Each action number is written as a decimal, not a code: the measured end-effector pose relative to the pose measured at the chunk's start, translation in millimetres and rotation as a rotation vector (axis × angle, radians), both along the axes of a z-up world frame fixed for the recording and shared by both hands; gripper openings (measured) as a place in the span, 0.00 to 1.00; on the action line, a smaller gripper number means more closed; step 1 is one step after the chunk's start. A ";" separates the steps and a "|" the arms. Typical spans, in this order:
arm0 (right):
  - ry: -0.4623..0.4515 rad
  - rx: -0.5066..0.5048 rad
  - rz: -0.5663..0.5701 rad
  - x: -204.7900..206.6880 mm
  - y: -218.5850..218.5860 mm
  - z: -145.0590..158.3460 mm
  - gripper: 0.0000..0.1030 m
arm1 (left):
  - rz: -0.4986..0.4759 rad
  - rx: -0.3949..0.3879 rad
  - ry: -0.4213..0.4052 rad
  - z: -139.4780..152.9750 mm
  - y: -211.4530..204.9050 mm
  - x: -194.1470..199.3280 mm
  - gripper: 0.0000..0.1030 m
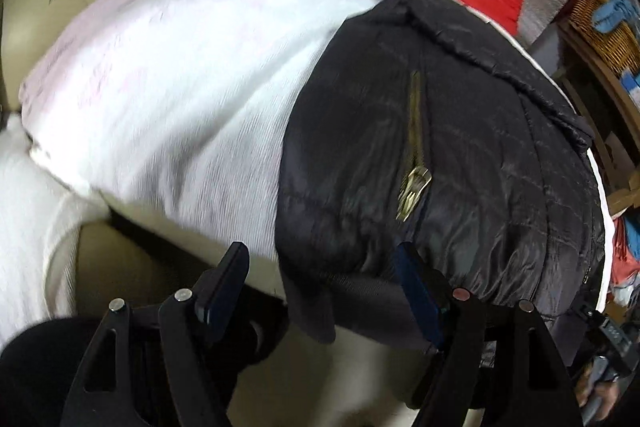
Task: Fold large clothes
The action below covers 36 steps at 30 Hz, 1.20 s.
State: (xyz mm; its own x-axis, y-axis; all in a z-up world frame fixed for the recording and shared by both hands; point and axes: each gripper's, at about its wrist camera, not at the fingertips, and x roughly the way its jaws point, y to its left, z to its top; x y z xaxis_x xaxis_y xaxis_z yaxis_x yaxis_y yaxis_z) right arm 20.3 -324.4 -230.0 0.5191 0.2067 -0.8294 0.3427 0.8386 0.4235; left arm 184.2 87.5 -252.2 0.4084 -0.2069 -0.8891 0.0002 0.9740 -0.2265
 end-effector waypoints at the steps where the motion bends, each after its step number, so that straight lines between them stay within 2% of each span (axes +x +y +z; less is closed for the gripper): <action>1: -0.007 -0.024 0.006 0.1 2.7 2.8 0.77 | 0.007 -0.002 0.015 -3.5 1.2 -0.3 0.74; 2: -0.018 -0.044 0.014 -1.1 4.5 5.8 0.75 | 0.016 -0.003 0.038 -8.8 1.7 0.7 0.74; 6: -0.069 -0.064 0.021 -6.7 3.6 18.2 0.47 | 0.006 0.003 0.081 -20.6 -3.3 4.0 0.75; 7: -0.078 -0.070 0.024 -7.8 2.6 19.6 0.45 | 0.008 -0.004 0.082 -21.6 -2.9 4.5 0.76; 11: -0.066 -0.035 0.012 -7.4 -1.0 11.9 0.45 | 0.017 -0.030 0.068 -24.0 1.0 5.2 0.75; 12: -0.067 -0.027 0.013 -6.1 -2.7 11.3 0.45 | 0.010 -0.035 0.043 -22.0 0.2 3.2 0.66; 13: -0.069 -0.029 0.018 -5.8 -2.9 11.6 0.45 | -0.008 -0.044 0.022 -19.6 -1.2 2.0 0.51; 15: -0.084 -0.046 0.029 -7.6 -0.9 14.1 0.44 | -0.038 -0.011 -0.009 -15.0 -8.9 -1.4 0.49; 17: -0.140 -0.058 0.049 -12.4 3.9 24.1 0.37 | -0.041 -0.016 -0.014 -14.0 -8.7 -3.8 0.46; 19: -0.240 -0.036 0.069 -17.9 6.0 40.0 0.37 | -0.030 -0.047 -0.018 -12.2 -4.6 -5.5 0.42; 21: -0.305 -0.042 0.088 -26.0 7.2 50.4 0.37 | -0.029 -0.058 -0.021 -10.3 1.4 -2.4 0.42; 22: -0.308 -0.054 0.102 -26.1 10.0 51.7 0.37 | -0.030 -0.057 -0.021 -10.5 2.8 -2.7 0.42; 24: -0.253 -0.077 0.104 -20.7 11.0 42.6 0.37 | -0.032 -0.057 -0.015 -11.7 3.7 -3.4 0.44; 25: -0.209 -0.076 0.100 -15.8 10.0 34.4 0.40 | -0.030 -0.060 -0.008 -12.4 4.0 -2.4 0.52; 26: -0.173 -0.065 0.090 -11.1 9.1 27.5 0.41 | -0.028 -0.063 0.007 -14.9 3.8 0.0 0.56; 28: -0.149 -0.014 0.092 -8.3 6.6 20.7 0.60 | -0.026 -0.066 0.032 -20.8 1.5 3.2 0.58; 30: -0.142 -0.039 0.114 -7.0 11.3 19.7 0.61 | -0.032 -0.070 0.036 -22.0 1.7 3.4 0.56; 31: -0.138 -0.086 0.139 -6.3 16.1 19.6 0.58 | -0.040 -0.070 0.034 -21.2 1.1 2.9 0.55; 32: -0.137 -0.131 0.156 -6.1 20.6 19.8 0.46 | -0.046 -0.070 0.032 -20.3 0.8 2.0 0.50; 34: -0.149 -0.154 0.174 -7.9 23.0 25.1 0.35 | -0.054 -0.067 0.023 -19.9 -1.1 0.3 0.36; 36: -0.174 -0.150 0.175 -10.6 22.4 32.3 0.31 | -0.064 -0.073 0.008 -14.8 -3.9 -2.3 0.26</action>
